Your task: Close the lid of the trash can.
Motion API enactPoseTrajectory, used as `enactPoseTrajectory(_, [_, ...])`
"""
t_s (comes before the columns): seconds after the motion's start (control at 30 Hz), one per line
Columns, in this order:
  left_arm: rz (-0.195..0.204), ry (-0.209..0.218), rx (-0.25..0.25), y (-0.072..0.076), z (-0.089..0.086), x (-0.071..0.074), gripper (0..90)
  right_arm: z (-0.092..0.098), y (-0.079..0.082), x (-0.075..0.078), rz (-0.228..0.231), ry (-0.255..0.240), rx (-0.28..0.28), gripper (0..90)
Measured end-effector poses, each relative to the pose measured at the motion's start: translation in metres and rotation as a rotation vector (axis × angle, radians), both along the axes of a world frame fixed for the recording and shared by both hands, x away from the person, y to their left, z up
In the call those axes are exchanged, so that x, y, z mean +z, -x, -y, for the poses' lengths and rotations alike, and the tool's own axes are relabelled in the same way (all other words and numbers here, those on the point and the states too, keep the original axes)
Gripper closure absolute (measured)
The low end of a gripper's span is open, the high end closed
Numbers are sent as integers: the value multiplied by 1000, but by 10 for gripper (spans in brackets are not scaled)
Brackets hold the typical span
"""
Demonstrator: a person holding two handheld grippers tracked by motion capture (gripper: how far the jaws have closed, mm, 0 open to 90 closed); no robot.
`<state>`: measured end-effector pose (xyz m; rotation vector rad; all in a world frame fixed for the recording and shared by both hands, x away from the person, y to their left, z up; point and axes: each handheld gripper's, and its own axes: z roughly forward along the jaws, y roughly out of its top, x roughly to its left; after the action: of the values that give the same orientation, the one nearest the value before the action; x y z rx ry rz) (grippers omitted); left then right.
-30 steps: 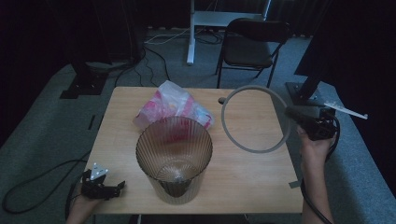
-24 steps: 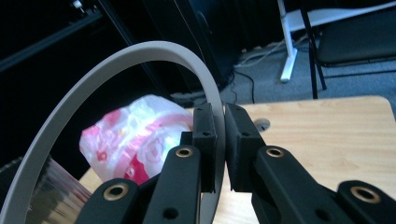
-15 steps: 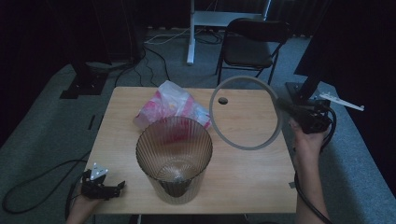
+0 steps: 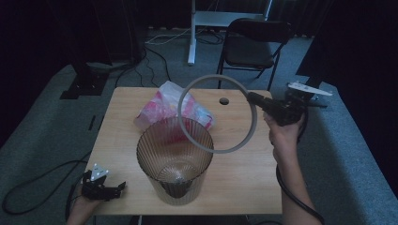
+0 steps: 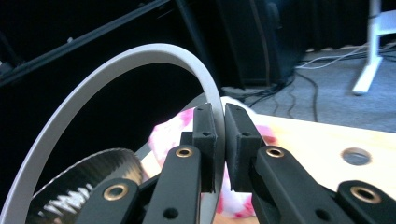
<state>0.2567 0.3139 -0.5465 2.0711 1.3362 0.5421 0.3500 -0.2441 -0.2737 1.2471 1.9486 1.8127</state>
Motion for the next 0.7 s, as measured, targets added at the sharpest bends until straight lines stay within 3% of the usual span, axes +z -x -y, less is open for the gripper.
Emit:
enactPoseTrajectory(0.27, [0, 0, -1, 0, 0, 0, 1, -45, -9, -2, -11, 27, 91, 838])
enactPoseTrajectory(0.33, [1, 1, -1, 0, 0, 0, 1, -49, -10, -3, -13, 33, 100, 838])
enactPoseTrajectory(0.4, [1, 1, -1, 0, 0, 0, 1, -64, -12, -8, -30, 56, 135, 838])
enactPoseTrajectory(0.7, [1, 1, -1, 0, 0, 0, 1, -92, -21, -28, -93, 102, 198, 838])
